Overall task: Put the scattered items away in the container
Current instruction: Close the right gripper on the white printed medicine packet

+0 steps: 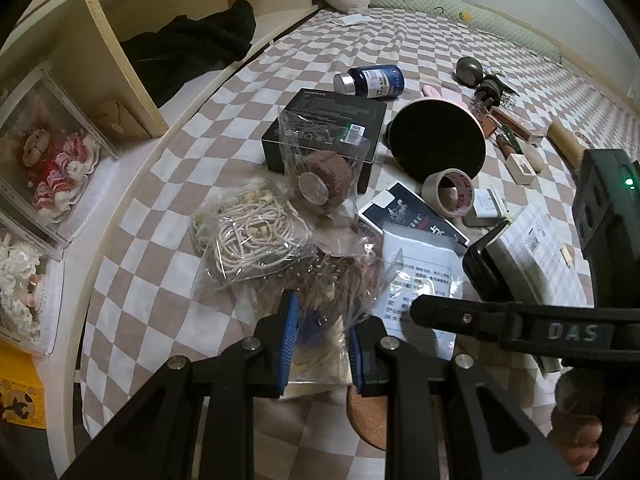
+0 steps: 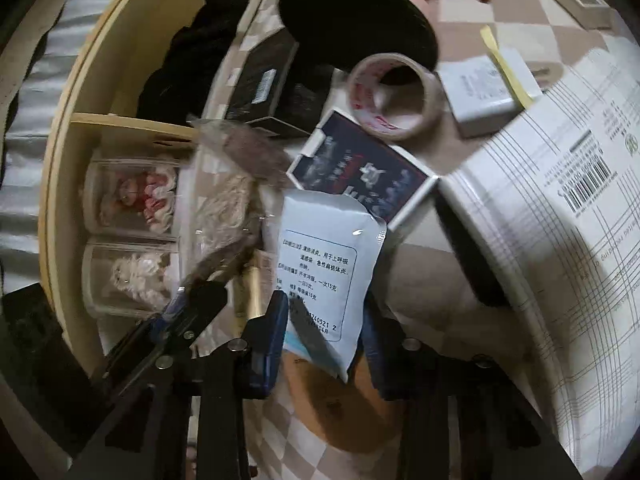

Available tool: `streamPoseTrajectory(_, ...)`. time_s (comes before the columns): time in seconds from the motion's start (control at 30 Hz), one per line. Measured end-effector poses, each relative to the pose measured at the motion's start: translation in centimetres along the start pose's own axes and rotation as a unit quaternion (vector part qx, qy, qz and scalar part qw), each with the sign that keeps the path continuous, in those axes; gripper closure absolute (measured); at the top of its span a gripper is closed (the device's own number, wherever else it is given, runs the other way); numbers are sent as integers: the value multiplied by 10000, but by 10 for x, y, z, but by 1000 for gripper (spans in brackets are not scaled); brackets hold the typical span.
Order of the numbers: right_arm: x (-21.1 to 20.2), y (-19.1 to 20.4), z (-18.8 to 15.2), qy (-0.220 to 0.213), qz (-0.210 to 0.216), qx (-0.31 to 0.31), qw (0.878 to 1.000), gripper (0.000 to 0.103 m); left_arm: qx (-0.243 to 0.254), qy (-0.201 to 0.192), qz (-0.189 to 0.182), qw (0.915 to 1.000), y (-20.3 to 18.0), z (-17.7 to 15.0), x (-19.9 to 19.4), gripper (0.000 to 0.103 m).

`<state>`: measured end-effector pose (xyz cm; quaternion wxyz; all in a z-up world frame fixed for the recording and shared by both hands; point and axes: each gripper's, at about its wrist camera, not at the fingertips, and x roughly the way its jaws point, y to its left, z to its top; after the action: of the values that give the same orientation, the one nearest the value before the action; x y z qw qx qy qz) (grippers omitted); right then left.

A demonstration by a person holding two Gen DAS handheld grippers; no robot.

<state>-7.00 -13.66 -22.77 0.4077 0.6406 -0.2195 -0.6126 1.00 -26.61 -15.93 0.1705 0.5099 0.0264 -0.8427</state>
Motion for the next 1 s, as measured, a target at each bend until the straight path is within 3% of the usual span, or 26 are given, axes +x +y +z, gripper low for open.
streamPoseTrajectory(0.37,-5,15,-2,107,429,-300,9986,74,-61,-71,54,9999,10,-1,-3,80)
streamPoseTrajectory(0.57,9,18,-6,234,210,-452,9985,74,97,16,239,9997,7,-4,4,80)
streamPoseTrajectory(0.6,13,15,-5,257,170,-420,9986,76,112,25,255,9996,7,-5,5,80)
streamPoseTrajectory(0.63,16,13,-5,280,130,-389,9988,87,128,34,267,9996,7,-5,6,80)
streamPoseTrajectory(0.67,18,10,-5,315,102,-335,9989,93,142,46,272,9995,7,-6,7,80)
streamPoseTrajectory(1.0,1,7,-4,116,0,-407,9991,96,-5,-18,244,9997,11,-3,-2,82)
